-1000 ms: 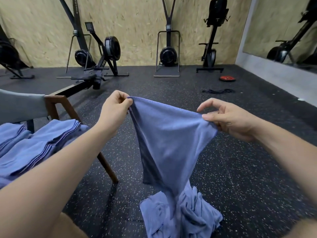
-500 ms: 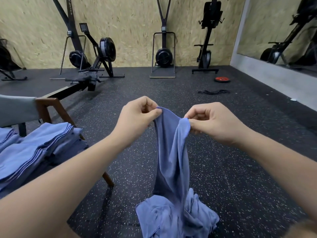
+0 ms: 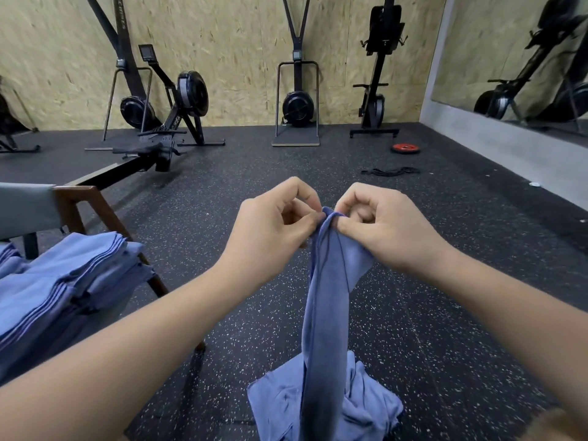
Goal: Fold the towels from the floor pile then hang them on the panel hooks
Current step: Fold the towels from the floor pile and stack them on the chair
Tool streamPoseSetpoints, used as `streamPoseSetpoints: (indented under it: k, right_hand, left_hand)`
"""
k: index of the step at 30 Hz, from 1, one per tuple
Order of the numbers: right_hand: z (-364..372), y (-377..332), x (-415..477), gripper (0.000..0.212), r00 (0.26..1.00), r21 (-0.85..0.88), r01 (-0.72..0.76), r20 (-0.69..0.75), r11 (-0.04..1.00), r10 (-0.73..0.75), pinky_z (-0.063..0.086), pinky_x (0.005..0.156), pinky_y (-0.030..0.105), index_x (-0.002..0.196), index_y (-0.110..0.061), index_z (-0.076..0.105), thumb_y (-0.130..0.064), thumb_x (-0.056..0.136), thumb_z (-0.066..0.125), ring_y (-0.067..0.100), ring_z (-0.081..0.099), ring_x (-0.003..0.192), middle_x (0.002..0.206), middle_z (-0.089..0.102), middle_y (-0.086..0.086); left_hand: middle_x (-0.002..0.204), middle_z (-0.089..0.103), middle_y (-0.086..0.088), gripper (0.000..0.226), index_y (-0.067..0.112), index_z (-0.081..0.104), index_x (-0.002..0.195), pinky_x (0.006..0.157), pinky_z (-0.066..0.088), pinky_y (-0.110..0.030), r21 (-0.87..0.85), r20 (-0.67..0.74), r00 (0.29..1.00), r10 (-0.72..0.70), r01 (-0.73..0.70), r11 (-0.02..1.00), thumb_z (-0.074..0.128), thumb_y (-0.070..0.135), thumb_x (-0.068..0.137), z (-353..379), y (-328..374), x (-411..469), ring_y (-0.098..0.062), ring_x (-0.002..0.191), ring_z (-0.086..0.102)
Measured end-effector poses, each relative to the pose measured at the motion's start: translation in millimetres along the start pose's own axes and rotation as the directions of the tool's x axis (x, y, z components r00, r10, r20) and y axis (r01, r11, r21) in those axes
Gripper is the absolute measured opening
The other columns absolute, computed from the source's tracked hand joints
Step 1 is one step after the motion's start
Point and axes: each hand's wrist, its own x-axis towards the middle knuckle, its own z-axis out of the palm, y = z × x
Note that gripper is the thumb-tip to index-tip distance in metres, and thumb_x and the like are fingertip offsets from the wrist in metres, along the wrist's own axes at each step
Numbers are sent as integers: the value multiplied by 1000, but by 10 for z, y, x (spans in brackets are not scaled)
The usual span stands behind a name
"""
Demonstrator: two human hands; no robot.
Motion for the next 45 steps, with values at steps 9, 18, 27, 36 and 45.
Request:
streamPoseSetpoints:
  k: [9, 18, 27, 36, 45]
  right_hand:
    - [-57, -5, -4, 15, 1000, -14, 3, 16, 1000, -2, 38, 60, 22, 82, -18, 67, -11, 95, 72, 5, 46, 60, 65, 58, -12]
    - [-30, 10, -8, 16, 1000, 8, 4, 18, 1000, -4, 38, 59, 28, 87, -19, 69, -26, 99, 75, 6, 43, 57, 57, 56, 0]
    - [-34, 11, 7, 17, 999, 224, 12, -34, 975, -5, 57, 76, 50, 92, -13, 76, -27, 102, 75, 21, 67, 76, 84, 78, 14]
    - [-2, 86, 19, 24, 999, 173, 33, -29, 984, -28, 45, 68, 39, 86, -18, 74, -39, 97, 76, 19, 54, 69, 79, 70, 25]
    - [-317, 250, 13, 40, 986, -408, 164, 35, 898, -164, 35, 81, 31, 70, -24, 59, -52, 99, 69, 9, 52, 76, 68, 58, -7]
  left_hand:
    - [71, 74, 0, 28, 31, 81, 92, 60, 57, -34, 162, -38, 998, 42, -35, 986, 68, 7, 98, -19, -7, -7, -25, 64, 70]
    - [70, 72, -1, 16, 20, 76, 94, 60, 59, -26, 21, -56, 998, 31, -30, 999, 71, 5, 99, -11, 80, 7, -20, 59, 73]
    - [79, 78, -5, 15, 22, 80, 88, 83, 66, -53, -70, -19, 996, -92, 91, 993, 75, 8, 91, 24, -15, -3, -27, 76, 79]
    - [76, 76, 7, 11, 26, 77, 85, 75, 63, -43, 76, -30, 999, -27, 29, 997, 83, 20, 91, 9, -56, 10, -24, 74, 73]
    - [72, 74, 9, 14, 23, 74, 78, 61, 48, -24, 240, -66, 996, -66, 80, 967, 80, 17, 89, -320, -192, 142, -4, 59, 59]
